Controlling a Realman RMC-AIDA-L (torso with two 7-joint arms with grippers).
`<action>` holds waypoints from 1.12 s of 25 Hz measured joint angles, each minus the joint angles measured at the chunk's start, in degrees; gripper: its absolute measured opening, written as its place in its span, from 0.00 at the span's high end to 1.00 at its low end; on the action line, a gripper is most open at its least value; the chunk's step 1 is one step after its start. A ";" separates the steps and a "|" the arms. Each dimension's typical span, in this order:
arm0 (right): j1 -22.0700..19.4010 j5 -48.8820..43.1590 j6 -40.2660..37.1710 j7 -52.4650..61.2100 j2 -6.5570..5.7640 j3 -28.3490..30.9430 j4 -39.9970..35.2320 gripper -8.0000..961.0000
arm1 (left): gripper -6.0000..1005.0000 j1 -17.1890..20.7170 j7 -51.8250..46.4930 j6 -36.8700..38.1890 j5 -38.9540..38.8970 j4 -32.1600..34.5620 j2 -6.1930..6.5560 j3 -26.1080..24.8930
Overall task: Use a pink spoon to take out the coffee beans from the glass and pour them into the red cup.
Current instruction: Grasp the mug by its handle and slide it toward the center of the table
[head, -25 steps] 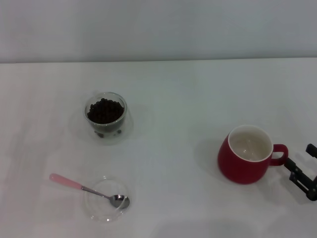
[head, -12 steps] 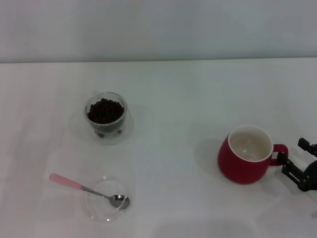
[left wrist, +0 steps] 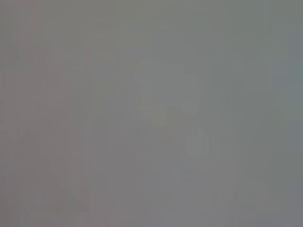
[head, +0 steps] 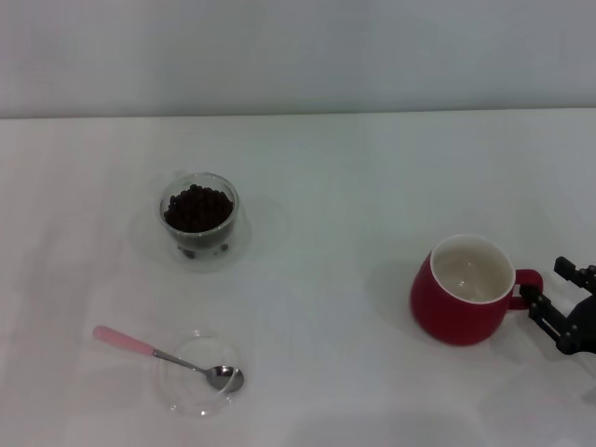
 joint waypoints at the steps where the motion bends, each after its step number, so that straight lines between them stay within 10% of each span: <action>1: 0.01 0.01 0.00 -0.01 0.00 -0.01 0.01 0.30 | 0.33 -0.02 0.00 0.17 0.00 0.00 0.00 0.00; 28: 0.87 -0.49 -1.57 -0.71 0.17 -0.58 1.19 0.77 | 0.34 -1.33 0.11 3.01 -0.20 0.11 0.08 -0.21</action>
